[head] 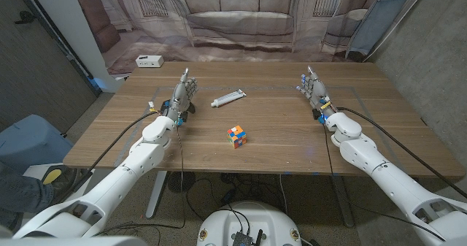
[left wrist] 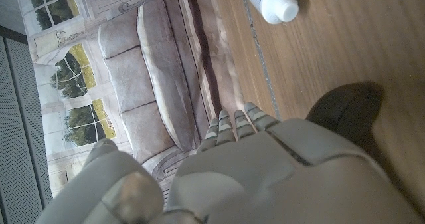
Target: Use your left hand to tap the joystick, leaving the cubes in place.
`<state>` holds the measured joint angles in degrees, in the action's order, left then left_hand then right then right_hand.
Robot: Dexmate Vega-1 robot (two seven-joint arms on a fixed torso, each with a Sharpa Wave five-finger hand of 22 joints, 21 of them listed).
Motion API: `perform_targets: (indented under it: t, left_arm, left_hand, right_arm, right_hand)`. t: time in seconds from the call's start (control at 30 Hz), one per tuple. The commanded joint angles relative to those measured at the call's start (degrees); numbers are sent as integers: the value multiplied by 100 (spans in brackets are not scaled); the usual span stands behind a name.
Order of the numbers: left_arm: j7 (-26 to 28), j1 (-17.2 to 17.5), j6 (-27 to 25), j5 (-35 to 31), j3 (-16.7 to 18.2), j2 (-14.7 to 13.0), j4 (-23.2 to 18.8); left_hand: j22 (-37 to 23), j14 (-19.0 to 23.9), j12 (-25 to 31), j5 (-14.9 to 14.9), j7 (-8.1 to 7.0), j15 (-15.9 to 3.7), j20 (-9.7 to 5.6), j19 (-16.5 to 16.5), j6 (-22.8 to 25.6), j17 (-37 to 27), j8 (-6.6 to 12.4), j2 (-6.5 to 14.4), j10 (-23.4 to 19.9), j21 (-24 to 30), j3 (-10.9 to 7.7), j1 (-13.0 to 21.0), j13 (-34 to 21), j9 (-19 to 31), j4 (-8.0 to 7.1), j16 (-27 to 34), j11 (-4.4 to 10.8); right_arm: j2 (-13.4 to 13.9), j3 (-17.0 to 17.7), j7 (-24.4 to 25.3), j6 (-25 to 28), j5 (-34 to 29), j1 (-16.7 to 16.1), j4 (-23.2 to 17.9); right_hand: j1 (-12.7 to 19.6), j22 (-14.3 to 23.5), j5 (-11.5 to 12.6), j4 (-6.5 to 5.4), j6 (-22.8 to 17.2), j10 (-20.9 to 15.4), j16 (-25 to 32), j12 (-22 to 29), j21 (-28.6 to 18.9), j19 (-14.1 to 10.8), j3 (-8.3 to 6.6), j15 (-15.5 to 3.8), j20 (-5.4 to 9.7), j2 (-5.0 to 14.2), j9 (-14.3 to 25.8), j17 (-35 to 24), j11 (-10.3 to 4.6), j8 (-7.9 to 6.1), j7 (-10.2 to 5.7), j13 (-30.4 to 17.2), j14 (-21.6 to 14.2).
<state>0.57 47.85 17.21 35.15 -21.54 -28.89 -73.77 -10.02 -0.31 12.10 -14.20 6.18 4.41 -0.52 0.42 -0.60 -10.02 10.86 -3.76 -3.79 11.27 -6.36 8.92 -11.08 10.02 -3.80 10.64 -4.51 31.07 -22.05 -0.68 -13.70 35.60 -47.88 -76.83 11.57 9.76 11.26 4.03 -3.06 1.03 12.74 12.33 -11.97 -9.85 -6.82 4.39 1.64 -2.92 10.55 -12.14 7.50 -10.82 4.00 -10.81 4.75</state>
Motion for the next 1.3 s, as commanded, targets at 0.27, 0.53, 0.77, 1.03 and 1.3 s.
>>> perform_targets:
  t: [0.27, 0.53, 0.77, 1.03, 1.3]
  left_arm:
    - [265, 283, 618, -266, 156, -89, -178]
    - [206, 387, 848, -317, 266, -219, -215]
    - [127, 384, 833, -362, 319, -384, -226]
    - [21, 287, 929, -483, 357, -533, -129]
    - [162, 364, 996, -482, 462, -553, -159]
  left_hand:
    - [-15, 179, 73, -16, -42, 45, 68, 63, 241, -25, 87, 42, -167, 44, -37, 115, -6, 11, 31, 72, 11]
    - [-17, 337, 122, 5, -55, -8, 81, 183, 472, -24, 129, 89, -348, 69, -49, 187, 0, 12, 67, 95, 75]
    - [-17, 455, 155, 28, -77, -24, 59, 262, 735, -23, 180, 119, -499, 74, -50, 239, 2, 17, 98, 99, 43]
    - [-19, 597, 193, 51, -84, -31, 101, 311, 891, -23, 187, 147, -659, 73, -49, 274, 0, 22, 119, 115, 78]
    - [-19, 684, 209, 61, -91, -37, 132, 350, 968, -22, 187, 180, -740, 76, -59, 304, -1, 24, 132, 124, 83]
  right_arm:
    - [256, 4, 436, 248, -247, -333, -608]
    - [297, 31, 563, 250, -313, -426, -769]
    - [312, 40, 702, 148, -460, -507, -907]
    - [266, 52, 806, 108, -519, -526, -919]
    - [309, 56, 876, 219, -577, -505, -1022]
  right_hand:
    - [-1, 12, 26, -20, 28, 13, 27, 11, 4, -24, -6, 4, -14, -20, 10, -16, 34, -24, 15, -16, 66]
    - [1, 12, 33, -17, 19, 3, 19, 6, 12, -25, -5, 4, -15, -14, 10, -12, 40, -27, 8, -16, 62]
    - [18, 11, 50, -7, -19, -100, 44, 23, -32, -204, -9, -33, 48, 17, 9, -2, 15, -36, 108, -14, -70]
    - [27, 9, 57, 3, -61, -166, 48, 30, -32, -260, -4, -8, 46, 22, 8, 5, 25, -48, 177, -12, -133]
    - [32, 9, 61, 7, -79, -180, 41, 25, -19, -252, -5, 0, 30, 31, 8, 7, 37, -51, 166, -12, -140]
